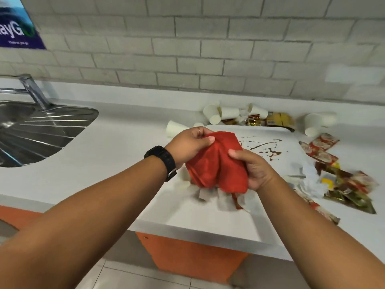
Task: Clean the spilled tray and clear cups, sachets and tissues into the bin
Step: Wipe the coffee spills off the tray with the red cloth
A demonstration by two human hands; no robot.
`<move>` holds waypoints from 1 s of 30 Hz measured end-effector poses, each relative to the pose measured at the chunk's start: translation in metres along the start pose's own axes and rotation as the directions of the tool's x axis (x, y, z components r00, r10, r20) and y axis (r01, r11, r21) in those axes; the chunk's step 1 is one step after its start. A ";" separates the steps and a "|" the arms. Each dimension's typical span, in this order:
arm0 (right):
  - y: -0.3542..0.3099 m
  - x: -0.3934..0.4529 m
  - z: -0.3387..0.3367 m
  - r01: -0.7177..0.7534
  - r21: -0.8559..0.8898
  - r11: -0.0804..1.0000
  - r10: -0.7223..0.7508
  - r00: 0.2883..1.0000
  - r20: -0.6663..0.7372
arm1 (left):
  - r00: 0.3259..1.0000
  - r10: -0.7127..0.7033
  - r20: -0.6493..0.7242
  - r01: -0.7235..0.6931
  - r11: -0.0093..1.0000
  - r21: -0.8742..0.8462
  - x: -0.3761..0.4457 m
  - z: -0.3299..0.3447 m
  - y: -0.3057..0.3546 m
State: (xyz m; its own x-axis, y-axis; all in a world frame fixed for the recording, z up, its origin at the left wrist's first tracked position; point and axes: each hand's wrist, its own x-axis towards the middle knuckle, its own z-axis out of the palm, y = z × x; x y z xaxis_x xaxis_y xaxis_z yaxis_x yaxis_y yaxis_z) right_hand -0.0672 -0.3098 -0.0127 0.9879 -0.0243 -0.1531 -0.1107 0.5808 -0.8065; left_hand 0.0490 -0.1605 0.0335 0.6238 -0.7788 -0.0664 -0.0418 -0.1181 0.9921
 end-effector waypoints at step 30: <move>-0.070 0.095 -0.186 -0.269 -0.963 0.029 -0.119 0.955 -0.270 | 0.951 -0.281 -0.129 0.163 0.099 0.982 0.133 0.053 -0.085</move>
State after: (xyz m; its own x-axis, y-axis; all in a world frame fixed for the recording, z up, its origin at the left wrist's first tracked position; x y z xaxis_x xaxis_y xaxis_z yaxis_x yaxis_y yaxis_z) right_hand 0.0137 -0.5039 -0.0773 0.9277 -0.3120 -0.2049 -0.3731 -0.7601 -0.5321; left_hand 0.0940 -0.2870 -0.0655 0.7056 -0.6278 -0.3286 -0.6690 -0.7431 -0.0167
